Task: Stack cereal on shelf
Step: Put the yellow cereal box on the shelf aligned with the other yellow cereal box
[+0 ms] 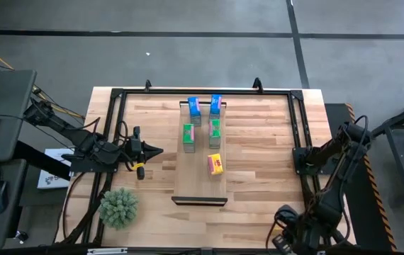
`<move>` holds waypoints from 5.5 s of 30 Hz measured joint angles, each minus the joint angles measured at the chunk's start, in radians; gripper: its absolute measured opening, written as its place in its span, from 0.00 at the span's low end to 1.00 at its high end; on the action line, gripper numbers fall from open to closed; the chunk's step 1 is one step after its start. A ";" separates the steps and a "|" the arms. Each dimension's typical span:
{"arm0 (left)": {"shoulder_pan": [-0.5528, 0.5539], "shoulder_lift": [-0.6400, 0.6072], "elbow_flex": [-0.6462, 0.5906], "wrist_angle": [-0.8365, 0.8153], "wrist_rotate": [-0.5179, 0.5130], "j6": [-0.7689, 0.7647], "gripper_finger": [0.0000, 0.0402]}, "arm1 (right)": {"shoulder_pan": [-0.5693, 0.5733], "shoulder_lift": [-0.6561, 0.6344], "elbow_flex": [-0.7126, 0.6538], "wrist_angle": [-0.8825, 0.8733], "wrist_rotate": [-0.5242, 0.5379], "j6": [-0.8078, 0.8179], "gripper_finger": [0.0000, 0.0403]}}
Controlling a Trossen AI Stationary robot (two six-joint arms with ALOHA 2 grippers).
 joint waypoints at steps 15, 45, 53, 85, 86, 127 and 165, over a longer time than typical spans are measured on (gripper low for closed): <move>0.000 0.000 0.000 0.000 0.000 0.007 0.00 | 0.021 0.079 0.260 -0.016 0.688 -0.528 0.00; 0.000 0.000 0.000 -0.014 0.000 0.005 0.00 | -0.295 0.209 0.438 -0.491 0.373 -0.554 0.36; 0.000 0.000 0.000 -0.019 0.000 -0.003 0.00 | -0.202 0.208 0.438 -0.664 0.134 -0.190 0.65; 0.000 0.000 0.000 -0.020 0.000 -0.005 0.00 | 0.003 0.343 0.437 -0.668 0.114 0.295 0.69; 0.000 0.000 0.000 -0.020 0.000 -0.005 0.00 | 0.003 0.343 0.437 -0.668 0.110 0.272 0.69; 0.000 0.000 0.000 -0.023 0.000 -0.005 0.00 | 0.076 0.342 0.476 -0.651 0.126 -1.544 0.69; 0.000 0.000 0.000 -0.024 0.000 -0.003 0.00 | 0.105 0.342 0.389 -0.666 0.251 -1.626 0.69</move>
